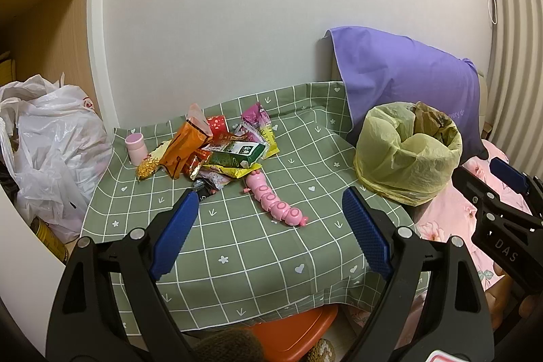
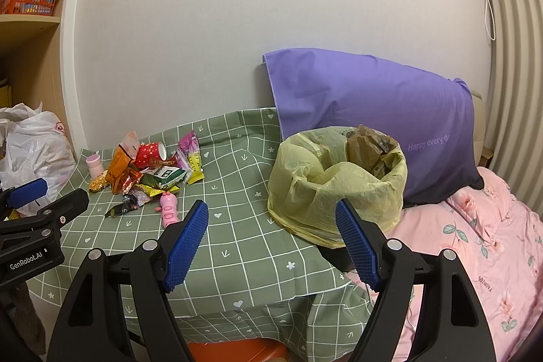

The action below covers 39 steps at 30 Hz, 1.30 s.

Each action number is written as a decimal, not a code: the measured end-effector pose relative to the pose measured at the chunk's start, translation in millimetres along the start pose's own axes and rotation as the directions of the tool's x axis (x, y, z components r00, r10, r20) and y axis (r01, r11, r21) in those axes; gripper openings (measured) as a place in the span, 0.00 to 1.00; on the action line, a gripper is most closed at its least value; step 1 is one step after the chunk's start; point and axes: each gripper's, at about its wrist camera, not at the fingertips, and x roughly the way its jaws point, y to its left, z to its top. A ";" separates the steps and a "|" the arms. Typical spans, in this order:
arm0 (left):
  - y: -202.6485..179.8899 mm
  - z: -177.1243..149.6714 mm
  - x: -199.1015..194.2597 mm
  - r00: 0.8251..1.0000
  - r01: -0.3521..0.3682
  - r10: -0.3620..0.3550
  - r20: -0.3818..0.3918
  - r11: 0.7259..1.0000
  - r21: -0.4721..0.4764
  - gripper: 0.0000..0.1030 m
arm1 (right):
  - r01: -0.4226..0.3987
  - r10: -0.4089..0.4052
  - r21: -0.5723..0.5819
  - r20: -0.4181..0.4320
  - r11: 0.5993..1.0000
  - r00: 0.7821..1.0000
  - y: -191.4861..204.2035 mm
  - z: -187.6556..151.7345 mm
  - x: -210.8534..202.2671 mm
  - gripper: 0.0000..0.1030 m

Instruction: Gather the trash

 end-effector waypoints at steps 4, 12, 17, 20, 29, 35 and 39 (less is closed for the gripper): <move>0.1 0.2 0.5 1.000 -0.002 0.002 0.000 1.000 -0.003 0.80 | 0.000 0.000 0.000 -0.001 1.000 1.000 0.0 0.2 0.2 0.71; 0.8 0.5 0.8 1.000 -0.002 0.002 0.001 1.000 -0.003 0.80 | -0.002 0.002 -0.001 -0.005 1.000 1.000 0.7 -0.3 1.6 0.71; 10.4 2.7 10.5 1.000 -0.003 0.003 -0.019 1.000 -0.031 0.80 | -0.017 0.016 -0.014 -0.011 1.000 1.000 0.4 1.7 13.1 0.71; 20.8 4.2 22.2 0.999 -0.023 0.021 -0.038 0.998 -0.061 0.80 | -0.036 0.035 -0.028 -0.022 0.999 0.999 -2.0 6.9 30.8 0.71; 54.3 23.1 75.1 0.989 -0.141 0.134 -0.057 0.980 -0.144 0.80 | -0.144 0.141 -0.081 -0.040 0.986 0.989 -9.8 34.1 107.6 0.71; 82.3 26.5 109.9 0.970 -0.238 0.222 -0.098 0.951 -0.198 0.80 | -0.266 0.255 -0.119 -0.096 0.957 0.962 -3.1 44.0 171.8 0.71; 106.3 25.1 115.7 0.954 -0.293 0.269 -0.132 0.928 -0.231 0.80 | -0.376 0.357 -0.129 -0.148 0.918 0.922 16.1 47.5 208.9 0.71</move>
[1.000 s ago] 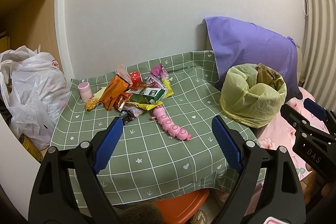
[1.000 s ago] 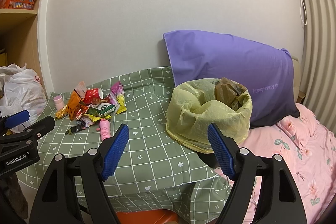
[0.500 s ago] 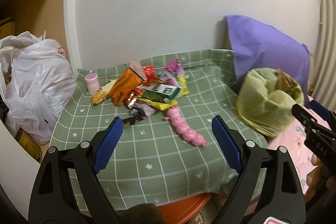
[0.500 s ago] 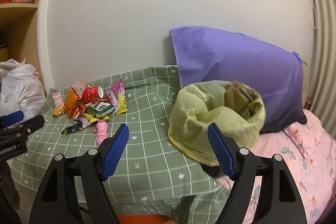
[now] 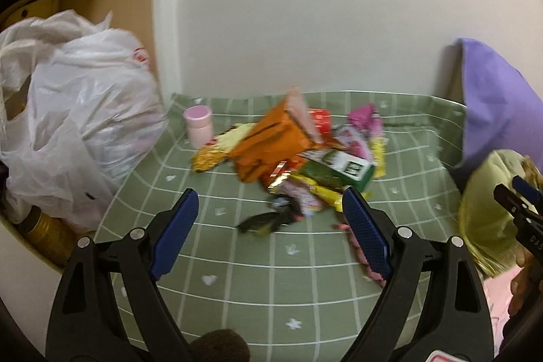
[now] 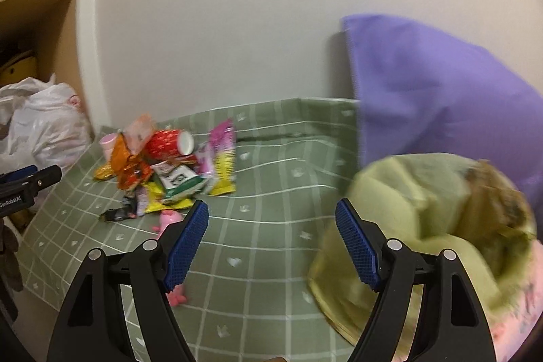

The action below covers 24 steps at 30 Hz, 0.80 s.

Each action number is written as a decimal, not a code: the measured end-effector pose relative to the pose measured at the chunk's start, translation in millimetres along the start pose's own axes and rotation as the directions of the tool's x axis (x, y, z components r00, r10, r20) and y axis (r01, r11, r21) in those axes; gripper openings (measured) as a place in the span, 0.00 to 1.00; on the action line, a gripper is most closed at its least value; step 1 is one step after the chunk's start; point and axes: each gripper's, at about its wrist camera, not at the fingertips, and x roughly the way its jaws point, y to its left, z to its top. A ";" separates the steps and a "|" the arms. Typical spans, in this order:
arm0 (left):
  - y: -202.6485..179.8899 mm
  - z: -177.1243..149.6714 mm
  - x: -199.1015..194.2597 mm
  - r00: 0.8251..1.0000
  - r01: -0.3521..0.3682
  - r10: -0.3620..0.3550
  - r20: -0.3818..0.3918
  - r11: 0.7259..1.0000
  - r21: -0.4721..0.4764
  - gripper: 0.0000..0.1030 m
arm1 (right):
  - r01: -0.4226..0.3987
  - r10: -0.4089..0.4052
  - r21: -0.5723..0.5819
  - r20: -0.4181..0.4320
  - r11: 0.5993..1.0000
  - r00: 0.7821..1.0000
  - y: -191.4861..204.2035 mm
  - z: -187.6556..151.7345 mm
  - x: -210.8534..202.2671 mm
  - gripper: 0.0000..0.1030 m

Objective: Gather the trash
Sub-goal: 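Grasp the orange snack bag with the right gripper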

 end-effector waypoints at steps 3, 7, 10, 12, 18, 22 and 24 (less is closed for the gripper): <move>26.8 7.6 15.2 0.999 -0.020 0.019 -0.038 0.999 -0.025 0.83 | -0.050 0.050 -0.027 -0.026 0.998 0.998 16.3 6.6 26.2 0.71; 64.2 22.0 39.9 0.998 -0.020 0.015 -0.065 0.997 -0.069 0.85 | -0.119 0.118 -0.033 -0.038 0.992 0.992 50.1 22.3 52.0 0.71; 94.7 29.4 58.2 0.996 -0.011 0.001 -0.092 0.993 -0.117 0.85 | -0.148 0.145 -0.063 -0.043 0.987 0.988 85.2 38.6 71.1 0.71; 103.9 29.8 65.7 0.994 -0.008 -0.004 -0.110 0.994 -0.113 0.85 | -0.189 0.187 -0.057 -0.044 0.980 0.981 106.9 50.8 84.7 0.71; 118.0 9.4 81.9 0.988 0.030 -0.047 -0.146 0.993 -0.116 0.84 | -0.270 0.263 -0.045 -0.111 0.962 0.958 165.2 82.9 153.4 0.65; 114.6 -3.9 91.2 0.980 0.063 -0.079 -0.185 0.994 -0.093 0.83 | -0.254 0.246 -0.016 -0.204 0.967 0.948 179.6 85.2 201.3 0.52; 114.2 -4.4 93.5 0.979 0.069 -0.083 -0.185 0.994 -0.082 0.83 | -0.276 0.268 0.006 -0.259 0.961 0.928 177.6 81.1 213.3 0.40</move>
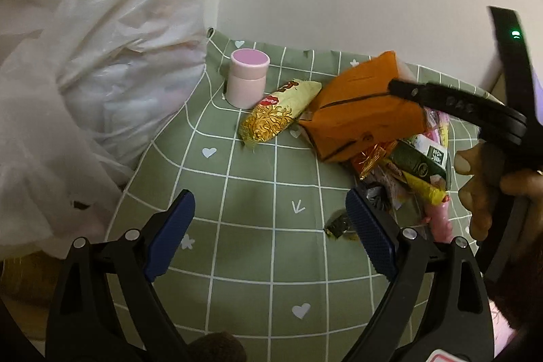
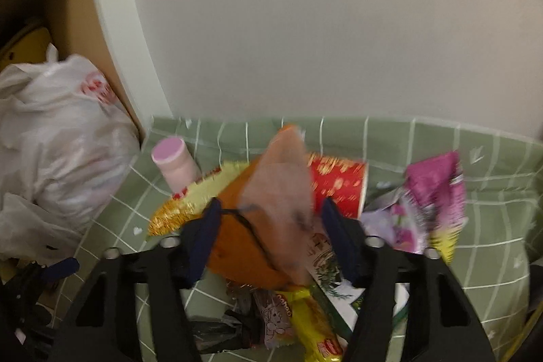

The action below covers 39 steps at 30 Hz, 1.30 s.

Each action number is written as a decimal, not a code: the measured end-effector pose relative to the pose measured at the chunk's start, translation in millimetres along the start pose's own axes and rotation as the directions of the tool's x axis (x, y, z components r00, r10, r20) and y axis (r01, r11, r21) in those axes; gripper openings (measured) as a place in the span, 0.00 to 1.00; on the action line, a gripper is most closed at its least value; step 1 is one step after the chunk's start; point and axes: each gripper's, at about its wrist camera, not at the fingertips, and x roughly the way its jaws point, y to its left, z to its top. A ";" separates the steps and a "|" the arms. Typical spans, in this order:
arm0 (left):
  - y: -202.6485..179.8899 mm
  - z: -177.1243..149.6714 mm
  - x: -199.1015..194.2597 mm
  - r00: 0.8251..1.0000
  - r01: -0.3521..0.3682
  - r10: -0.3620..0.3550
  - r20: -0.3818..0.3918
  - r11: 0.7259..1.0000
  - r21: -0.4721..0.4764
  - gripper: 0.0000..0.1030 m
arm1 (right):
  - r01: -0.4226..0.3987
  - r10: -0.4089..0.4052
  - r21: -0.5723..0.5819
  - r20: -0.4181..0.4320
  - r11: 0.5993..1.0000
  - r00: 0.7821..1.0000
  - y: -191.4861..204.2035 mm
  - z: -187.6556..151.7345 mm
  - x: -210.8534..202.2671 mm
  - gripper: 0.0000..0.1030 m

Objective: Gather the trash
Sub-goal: 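Grasp the orange snack bag with the right gripper, then grasp the yellow snack wrapper with the left gripper while the right holds the orange bag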

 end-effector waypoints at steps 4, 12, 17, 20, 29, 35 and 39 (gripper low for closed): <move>11.4 13.5 10.7 0.998 0.061 -0.061 0.003 0.997 -0.056 0.83 | -0.061 0.062 0.089 -0.016 0.994 0.998 -29.9 -9.6 -13.5 0.23; 2.2 53.1 56.5 0.992 0.125 -0.125 0.011 0.991 -0.050 0.78 | 0.089 -0.096 0.053 0.171 0.995 0.980 -75.2 -8.9 -120.1 0.18; 2.6 60.8 94.8 0.994 0.085 -0.089 -0.060 0.995 -0.059 0.72 | 0.186 -0.200 0.091 0.174 0.978 0.964 -108.4 -25.5 -153.8 0.18; 6.3 54.1 106.9 0.994 0.038 -0.044 -0.099 0.997 -0.063 0.64 | 0.207 -0.225 0.124 0.153 0.970 0.962 -121.4 -40.9 -165.8 0.18; 11.6 53.8 87.6 0.994 -0.019 0.009 -0.108 0.996 -0.089 0.33 | 0.197 -0.224 0.181 0.147 0.964 0.963 -130.8 -68.3 -189.7 0.18; -13.9 68.9 22.6 1.000 0.000 0.001 0.017 1.000 -0.007 0.32 | 0.206 -0.235 0.171 0.171 0.964 0.957 -130.3 -74.8 -212.6 0.18; -41.0 88.4 -21.0 0.997 0.027 -0.032 0.069 0.997 0.076 0.32 | 0.239 -0.263 0.140 0.188 0.961 0.946 -126.7 -75.9 -225.6 0.18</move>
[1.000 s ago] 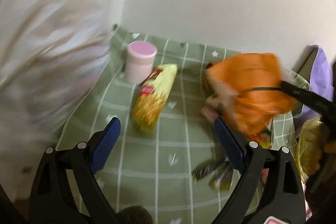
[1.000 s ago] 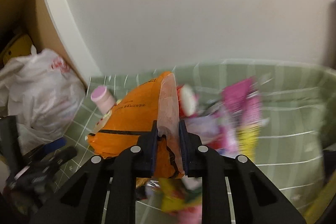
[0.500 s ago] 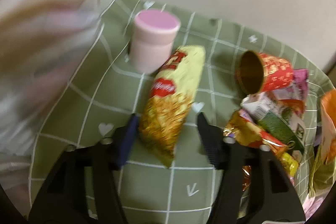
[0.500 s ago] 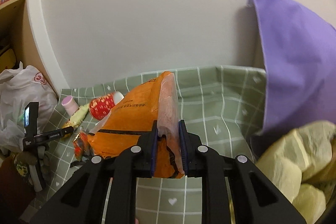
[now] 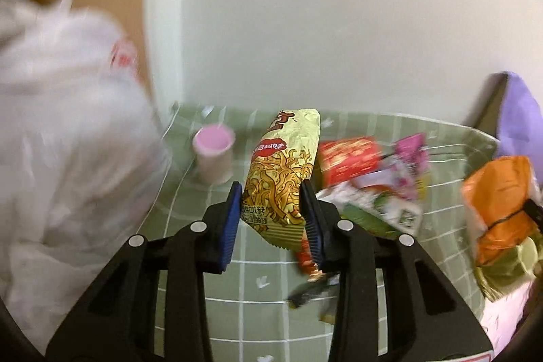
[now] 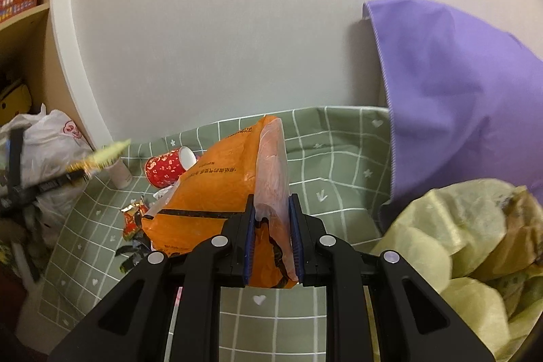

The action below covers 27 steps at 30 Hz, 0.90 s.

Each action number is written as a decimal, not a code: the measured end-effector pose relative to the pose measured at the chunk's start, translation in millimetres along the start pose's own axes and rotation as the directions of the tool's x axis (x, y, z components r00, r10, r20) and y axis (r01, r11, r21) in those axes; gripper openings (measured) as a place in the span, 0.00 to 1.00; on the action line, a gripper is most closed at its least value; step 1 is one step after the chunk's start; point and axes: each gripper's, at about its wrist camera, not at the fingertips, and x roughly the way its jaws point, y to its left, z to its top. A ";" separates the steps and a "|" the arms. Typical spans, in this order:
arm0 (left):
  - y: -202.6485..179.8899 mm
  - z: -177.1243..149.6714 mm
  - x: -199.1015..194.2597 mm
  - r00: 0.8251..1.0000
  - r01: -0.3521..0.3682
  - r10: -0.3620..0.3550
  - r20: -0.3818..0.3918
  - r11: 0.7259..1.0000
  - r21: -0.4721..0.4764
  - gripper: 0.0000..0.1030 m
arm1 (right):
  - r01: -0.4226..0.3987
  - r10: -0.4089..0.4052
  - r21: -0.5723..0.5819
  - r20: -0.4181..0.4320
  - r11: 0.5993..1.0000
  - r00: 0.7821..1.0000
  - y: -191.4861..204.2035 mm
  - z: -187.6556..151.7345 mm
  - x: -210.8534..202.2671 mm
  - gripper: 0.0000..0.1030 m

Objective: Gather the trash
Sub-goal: 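Grasp the yellow snack wrapper with the left gripper while the right holds the orange bag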

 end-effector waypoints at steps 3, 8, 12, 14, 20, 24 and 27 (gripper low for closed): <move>-28.9 11.2 -24.2 0.996 0.074 -0.079 0.047 0.994 0.085 0.32 | 0.038 -0.037 -0.015 0.037 0.999 0.999 -2.9 -0.5 -12.6 0.18; -73.7 5.5 -24.7 0.981 0.192 -0.195 -0.002 0.962 0.195 0.33 | 0.065 -0.065 0.005 0.052 0.998 0.997 -9.4 -5.0 -28.1 0.18; -87.6 -21.3 1.8 0.960 0.270 -0.239 -0.148 0.932 0.242 0.33 | 0.096 -0.097 0.034 0.056 0.995 0.994 -21.2 -11.1 -40.6 0.18; -93.4 -40.0 20.8 0.941 0.319 -0.280 -0.192 0.923 0.216 0.33 | 0.115 -0.117 0.044 0.051 0.992 0.992 -26.4 -16.2 -43.5 0.18; -102.7 -91.6 57.7 0.911 0.360 -0.300 -0.281 0.913 0.191 0.35 | 0.123 -0.124 0.085 0.011 0.989 0.992 -24.8 -33.5 -43.0 0.18; -97.0 -107.9 57.1 0.911 0.369 -0.318 -0.263 0.913 0.176 0.44 | 0.119 -0.121 0.084 0.009 0.989 0.993 -20.7 -36.4 -43.4 0.18; -87.8 -114.3 50.2 0.916 0.369 -0.334 -0.222 0.919 0.140 0.49 | 0.114 -0.115 0.074 0.006 0.991 0.993 -18.9 -36.4 -42.0 0.18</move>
